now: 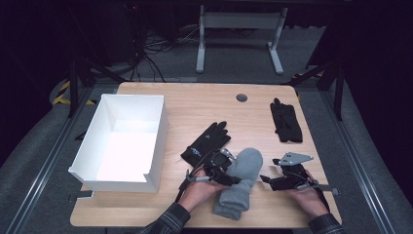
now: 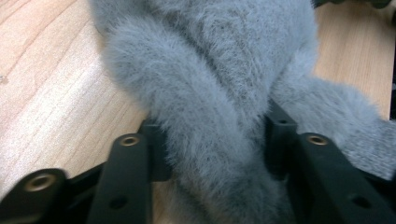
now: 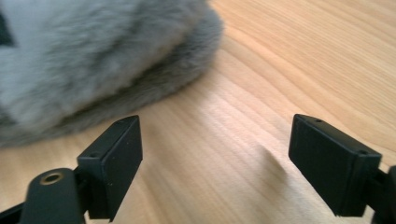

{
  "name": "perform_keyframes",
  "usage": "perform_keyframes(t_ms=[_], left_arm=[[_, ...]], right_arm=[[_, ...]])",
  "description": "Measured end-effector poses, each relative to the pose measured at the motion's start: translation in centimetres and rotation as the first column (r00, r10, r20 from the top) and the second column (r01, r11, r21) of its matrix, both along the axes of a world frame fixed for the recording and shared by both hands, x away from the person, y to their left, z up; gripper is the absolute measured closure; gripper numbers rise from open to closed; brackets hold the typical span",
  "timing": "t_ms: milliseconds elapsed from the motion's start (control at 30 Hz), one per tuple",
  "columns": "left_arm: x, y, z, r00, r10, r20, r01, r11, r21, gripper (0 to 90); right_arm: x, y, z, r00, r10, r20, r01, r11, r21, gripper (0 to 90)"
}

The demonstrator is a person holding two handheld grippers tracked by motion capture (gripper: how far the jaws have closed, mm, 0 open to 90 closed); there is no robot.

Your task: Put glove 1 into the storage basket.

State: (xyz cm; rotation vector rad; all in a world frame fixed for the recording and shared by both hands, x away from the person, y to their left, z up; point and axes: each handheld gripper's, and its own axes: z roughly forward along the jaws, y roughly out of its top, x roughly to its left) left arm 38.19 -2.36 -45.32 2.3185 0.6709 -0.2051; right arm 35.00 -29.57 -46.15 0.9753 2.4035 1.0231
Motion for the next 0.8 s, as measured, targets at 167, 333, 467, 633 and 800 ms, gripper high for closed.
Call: perform_keyframes(t_ms=[167,333,467,633,800], left_arm=[[0.0,0.3,0.3,0.9999,0.01,-0.005,-0.011,0.9997,-0.022,64.3],[-0.1,0.6,1.4,1.0,0.003,-0.001,-0.004,0.999,-0.045,65.7],[0.0,1.2,2.6,1.0,0.003,0.0,-0.003,0.9978,-0.066,65.8],[0.2,2.1,4.3,0.9995,0.019,0.027,-0.017,0.9962,-0.086,65.8],[0.5,3.3,6.3,0.998,0.05,0.04,-0.046,0.9938,-0.102,65.8]], right_arm=[[0.0,0.0,-0.2,1.0,-0.008,0.002,0.008,1.0,-0.001,15.8],[0.0,0.3,-0.7,1.0,-0.006,0.005,0.006,1.0,-0.02,14.4],[0.0,0.3,-0.8,0.9999,-0.011,0.006,0.011,1.0,-0.005,11.9],[0.3,0.2,-0.9,0.9996,-0.015,-0.024,0.015,1.0,0.005,9.3],[0.3,0.2,-0.9,0.9995,-0.013,-0.028,0.013,1.0,0.004,8.7]])
